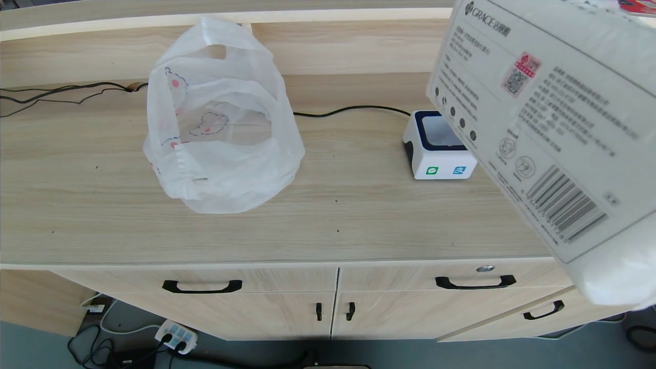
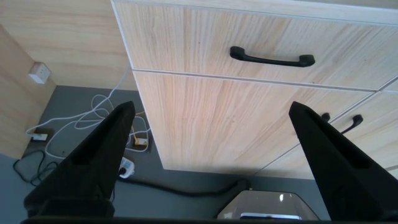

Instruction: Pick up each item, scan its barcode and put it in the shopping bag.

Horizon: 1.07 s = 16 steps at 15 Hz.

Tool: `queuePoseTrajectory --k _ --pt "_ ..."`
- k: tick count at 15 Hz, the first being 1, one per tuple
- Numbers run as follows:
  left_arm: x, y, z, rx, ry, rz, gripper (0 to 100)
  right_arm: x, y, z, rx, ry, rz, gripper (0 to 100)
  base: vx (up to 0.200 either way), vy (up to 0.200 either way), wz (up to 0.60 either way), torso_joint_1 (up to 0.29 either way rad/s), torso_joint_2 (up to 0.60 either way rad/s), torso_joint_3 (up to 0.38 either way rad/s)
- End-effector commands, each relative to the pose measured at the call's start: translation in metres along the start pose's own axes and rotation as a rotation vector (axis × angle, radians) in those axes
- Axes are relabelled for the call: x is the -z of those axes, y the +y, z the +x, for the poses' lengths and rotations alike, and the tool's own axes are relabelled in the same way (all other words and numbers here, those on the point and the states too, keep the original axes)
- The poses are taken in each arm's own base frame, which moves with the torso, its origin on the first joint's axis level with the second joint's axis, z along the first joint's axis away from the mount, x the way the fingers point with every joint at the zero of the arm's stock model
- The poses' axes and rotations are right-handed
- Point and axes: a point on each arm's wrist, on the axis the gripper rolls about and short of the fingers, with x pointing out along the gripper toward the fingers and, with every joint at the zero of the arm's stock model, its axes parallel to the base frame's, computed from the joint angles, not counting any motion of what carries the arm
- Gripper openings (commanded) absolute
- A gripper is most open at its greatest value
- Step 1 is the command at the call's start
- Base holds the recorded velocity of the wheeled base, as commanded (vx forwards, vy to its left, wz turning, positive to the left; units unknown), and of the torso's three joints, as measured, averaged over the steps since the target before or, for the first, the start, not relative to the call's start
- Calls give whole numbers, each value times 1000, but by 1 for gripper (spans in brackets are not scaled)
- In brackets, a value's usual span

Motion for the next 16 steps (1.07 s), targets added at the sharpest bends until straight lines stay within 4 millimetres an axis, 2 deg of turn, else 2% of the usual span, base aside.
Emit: queuePoseTrajectory --k 1,4,6,9,11,16 --pt "0 0 0 -2 0 0 100 5 -14 -1 27 27 174 0 0 0 0 0 0 0" --pt "0 0 0 0 0 -1 100 3 -21 10 55 72 374 0 0 0 0 0 0 0" --pt "0 0 0 0 0 0 100 4 -15 22 33 105 487 0 0 0 0 0 0 0" --pt "0 0 0 0 0 -1 100 2 -7 30 -36 133 640 0 0 0 0 0 0 0" --pt "0 0 0 0 0 -1 100 6 -13 29 -12 191 656 0 0 0 0 0 0 0" --pt "0 0 0 0 0 -1 100 32 -28 29 -1 324 707 0 0 0 0 0 0 0"
